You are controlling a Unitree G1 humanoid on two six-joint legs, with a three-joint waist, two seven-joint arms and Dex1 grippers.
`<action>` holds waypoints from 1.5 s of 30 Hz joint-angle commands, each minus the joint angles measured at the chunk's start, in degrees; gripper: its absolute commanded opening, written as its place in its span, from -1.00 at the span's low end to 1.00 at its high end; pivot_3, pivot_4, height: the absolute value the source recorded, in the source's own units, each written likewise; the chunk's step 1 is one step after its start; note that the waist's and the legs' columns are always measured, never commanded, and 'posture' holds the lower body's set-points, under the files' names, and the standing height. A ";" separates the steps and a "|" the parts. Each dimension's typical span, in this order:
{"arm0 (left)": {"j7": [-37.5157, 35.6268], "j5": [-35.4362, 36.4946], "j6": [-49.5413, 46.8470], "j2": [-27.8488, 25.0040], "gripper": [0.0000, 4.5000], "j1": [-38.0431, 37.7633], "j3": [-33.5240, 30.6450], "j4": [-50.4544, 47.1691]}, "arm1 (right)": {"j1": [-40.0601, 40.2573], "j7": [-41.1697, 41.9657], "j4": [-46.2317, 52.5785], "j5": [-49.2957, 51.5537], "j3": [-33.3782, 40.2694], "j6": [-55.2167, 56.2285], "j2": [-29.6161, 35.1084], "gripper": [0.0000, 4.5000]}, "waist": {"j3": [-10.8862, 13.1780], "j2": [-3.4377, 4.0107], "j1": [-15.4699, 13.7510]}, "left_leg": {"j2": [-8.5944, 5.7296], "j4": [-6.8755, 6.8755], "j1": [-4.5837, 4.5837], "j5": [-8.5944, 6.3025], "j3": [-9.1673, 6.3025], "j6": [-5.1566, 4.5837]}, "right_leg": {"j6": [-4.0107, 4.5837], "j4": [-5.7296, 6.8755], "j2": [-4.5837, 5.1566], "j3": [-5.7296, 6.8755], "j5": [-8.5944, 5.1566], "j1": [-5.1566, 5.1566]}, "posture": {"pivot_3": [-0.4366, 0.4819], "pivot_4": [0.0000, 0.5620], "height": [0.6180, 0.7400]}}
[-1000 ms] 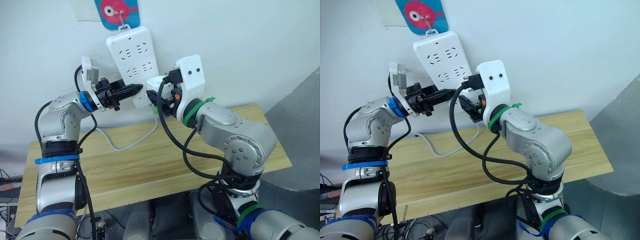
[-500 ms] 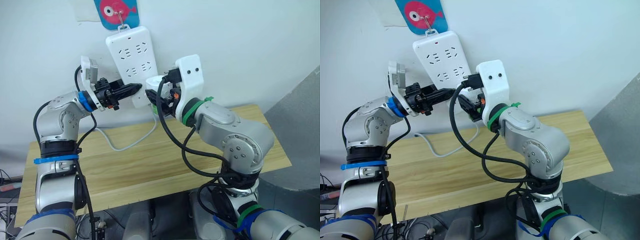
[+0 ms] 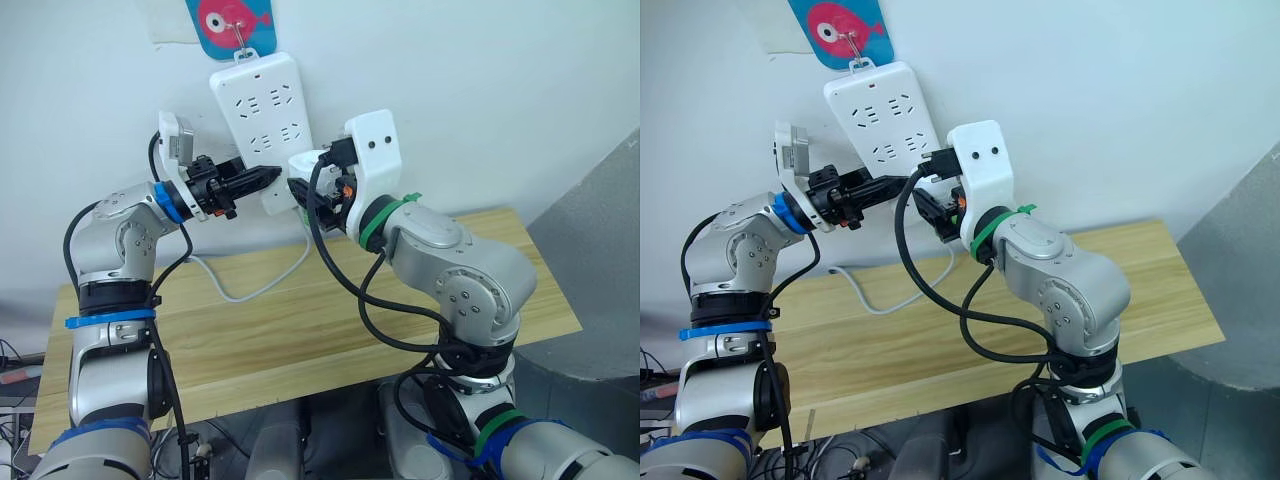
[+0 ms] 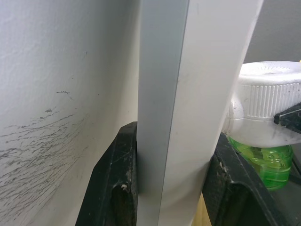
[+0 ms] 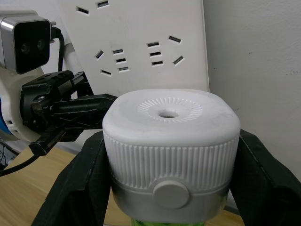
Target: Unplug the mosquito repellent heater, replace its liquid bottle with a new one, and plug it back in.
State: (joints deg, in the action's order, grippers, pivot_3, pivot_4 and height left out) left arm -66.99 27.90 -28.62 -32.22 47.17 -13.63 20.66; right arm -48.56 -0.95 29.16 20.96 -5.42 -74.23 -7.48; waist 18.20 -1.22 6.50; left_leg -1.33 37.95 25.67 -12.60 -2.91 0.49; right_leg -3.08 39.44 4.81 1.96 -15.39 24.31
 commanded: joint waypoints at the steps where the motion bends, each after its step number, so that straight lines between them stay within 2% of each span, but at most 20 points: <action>1: 0.99 4.86 -3.03 2.96 -0.42 4.24 0.56 -4.17 | -1.05 5.82 -5.09 3.99 -8.19 1.33 -4.99 0.31 | 0.01 0.00 0.01 | 0.00 0.00 -0.01 0.01 0.00 0.01 | 0.00 0.00 0.00 0.00 0.00 0.00 | -0.39 0.30 0.90; 18: 3.34 7.32 -7.81 4.15 -0.42 4.67 -1.65 -5.96 | -0.69 4.55 -6.30 4.03 -6.89 2.49 -7.01 0.31 | 0.51 -0.03 0.01 | 0.09 -0.08 -0.08 0.39 -0.06 0.07 | 0.21 0.00 -0.08 0.03 0.15 0.00 | -0.39 0.31 0.90; 25: 3.52 7.05 -10.18 4.29 -0.42 3.88 -2.55 -7.17 | 1.33 5.45 0.96 5.79 -4.78 -3.00 -3.22 0.31 | 0.80 0.00 -0.17 | 0.19 -0.10 -0.11 0.49 -0.11 0.03 | 0.17 -0.01 -0.20 0.04 0.23 0.00 | -0.40 0.32 0.90; 32: 3.56 6.93 -10.54 3.78 -0.42 3.67 -2.72 -7.36 | 2.92 5.66 6.02 6.12 -3.74 -7.90 -3.37 0.31 | 0.93 0.02 -0.57 | 0.17 -0.39 -0.08 0.48 -0.11 0.04 | 0.28 -0.28 -0.20 0.05 0.29 -0.02 | -0.41 0.32 0.90; 38: 3.30 6.98 -10.62 3.61 -0.42 3.40 -2.51 -7.87 | 1.82 6.07 3.77 4.74 -3.47 -6.09 -2.96 0.31 | 0.94 0.00 -0.81 | 0.08 -0.93 -0.09 0.64 -0.11 0.30 | 0.28 -0.45 -0.09 0.10 0.30 0.07 | -0.40 0.29 0.90; 45: 3.24 7.26 -10.57 3.57 -0.42 3.13 -2.12 -8.49 | -1.64 7.20 -1.11 3.61 -3.01 -1.92 -2.38 0.31 | 0.96 -0.01 -0.80 | 0.09 -0.94 -0.10 0.73 -0.13 0.37 | 0.28 -0.44 -0.11 0.13 0.30 0.08 | -0.39 0.24 0.90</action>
State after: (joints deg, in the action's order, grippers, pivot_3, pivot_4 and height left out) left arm -64.90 30.74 -38.40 -30.87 46.97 -15.65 15.03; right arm -48.62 1.13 31.77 20.79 -3.22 -76.42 -7.26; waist 19.16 -1.23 5.70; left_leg -1.23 37.01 25.57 -11.87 -3.05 0.86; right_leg -2.80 39.01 4.69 2.09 -15.08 24.39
